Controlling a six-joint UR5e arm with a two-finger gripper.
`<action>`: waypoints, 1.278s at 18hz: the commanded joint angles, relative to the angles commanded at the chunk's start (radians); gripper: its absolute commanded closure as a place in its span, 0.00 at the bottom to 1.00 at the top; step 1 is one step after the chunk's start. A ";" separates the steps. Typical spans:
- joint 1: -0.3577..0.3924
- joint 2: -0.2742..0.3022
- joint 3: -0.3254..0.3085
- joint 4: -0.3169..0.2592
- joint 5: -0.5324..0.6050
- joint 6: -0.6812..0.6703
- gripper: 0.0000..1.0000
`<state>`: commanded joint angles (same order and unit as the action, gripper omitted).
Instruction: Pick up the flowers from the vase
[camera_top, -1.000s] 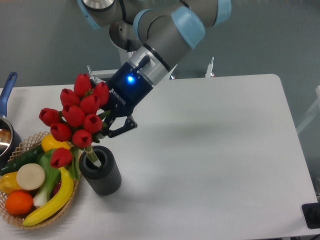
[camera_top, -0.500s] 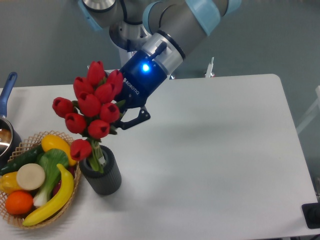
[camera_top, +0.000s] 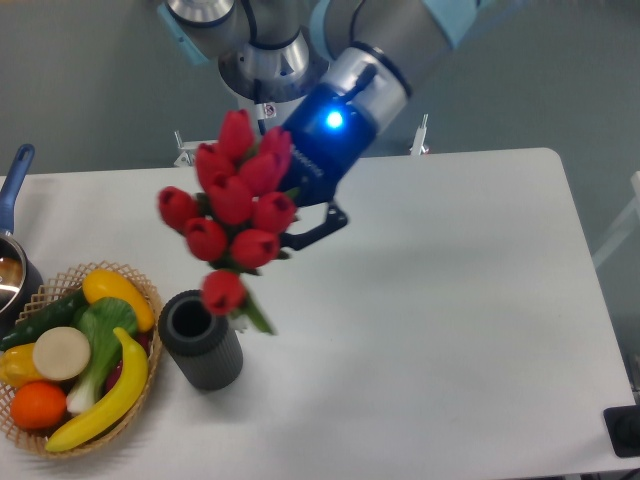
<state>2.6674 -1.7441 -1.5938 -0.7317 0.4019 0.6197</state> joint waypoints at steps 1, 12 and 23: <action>0.020 -0.003 0.002 -0.002 0.000 0.024 0.55; 0.121 -0.054 -0.003 -0.003 0.005 0.135 0.55; 0.137 -0.058 -0.012 -0.002 0.008 0.140 0.55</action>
